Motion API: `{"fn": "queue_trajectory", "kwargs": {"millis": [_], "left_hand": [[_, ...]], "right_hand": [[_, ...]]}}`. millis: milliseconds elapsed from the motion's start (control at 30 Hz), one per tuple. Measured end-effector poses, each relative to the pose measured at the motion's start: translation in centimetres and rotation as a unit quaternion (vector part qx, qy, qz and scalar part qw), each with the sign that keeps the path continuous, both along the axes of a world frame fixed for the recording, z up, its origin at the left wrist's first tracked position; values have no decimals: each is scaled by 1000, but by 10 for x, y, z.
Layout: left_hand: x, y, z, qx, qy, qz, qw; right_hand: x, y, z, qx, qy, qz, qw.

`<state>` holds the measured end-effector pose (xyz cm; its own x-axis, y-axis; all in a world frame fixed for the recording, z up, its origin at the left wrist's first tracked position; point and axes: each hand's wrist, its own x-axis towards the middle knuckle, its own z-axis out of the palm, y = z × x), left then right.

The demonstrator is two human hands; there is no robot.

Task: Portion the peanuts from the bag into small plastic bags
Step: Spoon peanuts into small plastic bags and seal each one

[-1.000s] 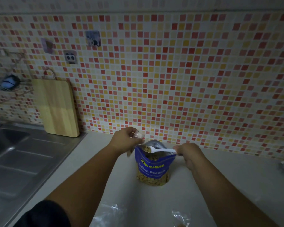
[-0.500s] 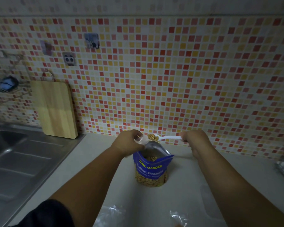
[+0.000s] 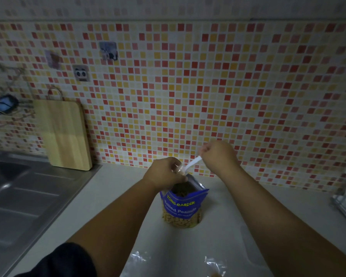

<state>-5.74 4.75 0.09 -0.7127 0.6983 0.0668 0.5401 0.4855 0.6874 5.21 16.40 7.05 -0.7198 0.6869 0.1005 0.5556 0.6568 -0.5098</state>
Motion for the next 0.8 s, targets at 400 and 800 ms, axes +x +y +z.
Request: {"fn": "queue_trajectory", "kwargs": {"millis": [400,800], "left_hand": [[-7,-6,-4,159,-91,65,981],[4,-19,-9,183,-98,75,975]], "right_hand": [[7,-9,33,408,254,63,875],[-3,1,-75,-3,-142,-1,990]]}}
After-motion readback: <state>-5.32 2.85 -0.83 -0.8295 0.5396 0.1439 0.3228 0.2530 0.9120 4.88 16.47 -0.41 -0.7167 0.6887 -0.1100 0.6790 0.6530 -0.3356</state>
